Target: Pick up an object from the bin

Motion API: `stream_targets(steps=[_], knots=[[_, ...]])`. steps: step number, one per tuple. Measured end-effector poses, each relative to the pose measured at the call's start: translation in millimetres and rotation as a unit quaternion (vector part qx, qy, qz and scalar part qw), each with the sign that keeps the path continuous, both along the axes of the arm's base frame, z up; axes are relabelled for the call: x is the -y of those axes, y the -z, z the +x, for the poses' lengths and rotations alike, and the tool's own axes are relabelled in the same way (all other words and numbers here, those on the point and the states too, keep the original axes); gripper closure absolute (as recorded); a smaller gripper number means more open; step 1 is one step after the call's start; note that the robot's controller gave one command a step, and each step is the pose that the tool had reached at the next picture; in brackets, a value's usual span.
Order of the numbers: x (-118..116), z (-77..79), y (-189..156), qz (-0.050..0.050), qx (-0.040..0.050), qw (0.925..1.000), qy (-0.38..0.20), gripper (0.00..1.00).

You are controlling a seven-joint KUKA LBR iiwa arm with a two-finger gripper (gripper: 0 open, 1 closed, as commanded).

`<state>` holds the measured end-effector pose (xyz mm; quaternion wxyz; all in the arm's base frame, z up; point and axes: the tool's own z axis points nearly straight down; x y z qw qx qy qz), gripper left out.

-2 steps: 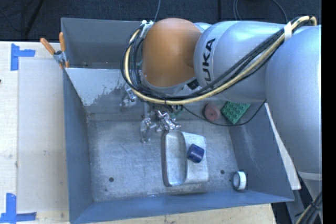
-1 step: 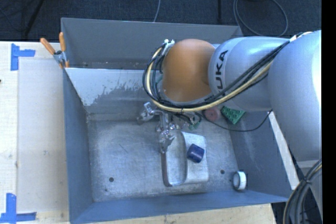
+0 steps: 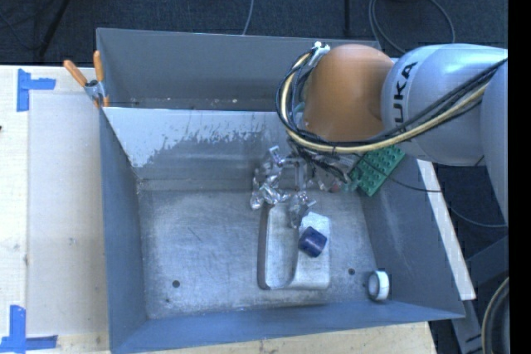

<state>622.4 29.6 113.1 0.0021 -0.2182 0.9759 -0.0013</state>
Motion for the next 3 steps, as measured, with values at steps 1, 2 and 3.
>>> stream_targets(steps=[1,2,3], knots=[[-0.2,3.7,13.4,0.004,0.0037,0.9963,-0.086,0.0],[3.6,2.1,17.9,0.003,0.0028,0.9965,-0.083,1.0],[-10.9,-2.4,-132.7,0.0,0.0022,0.9778,-0.21,1.0]])
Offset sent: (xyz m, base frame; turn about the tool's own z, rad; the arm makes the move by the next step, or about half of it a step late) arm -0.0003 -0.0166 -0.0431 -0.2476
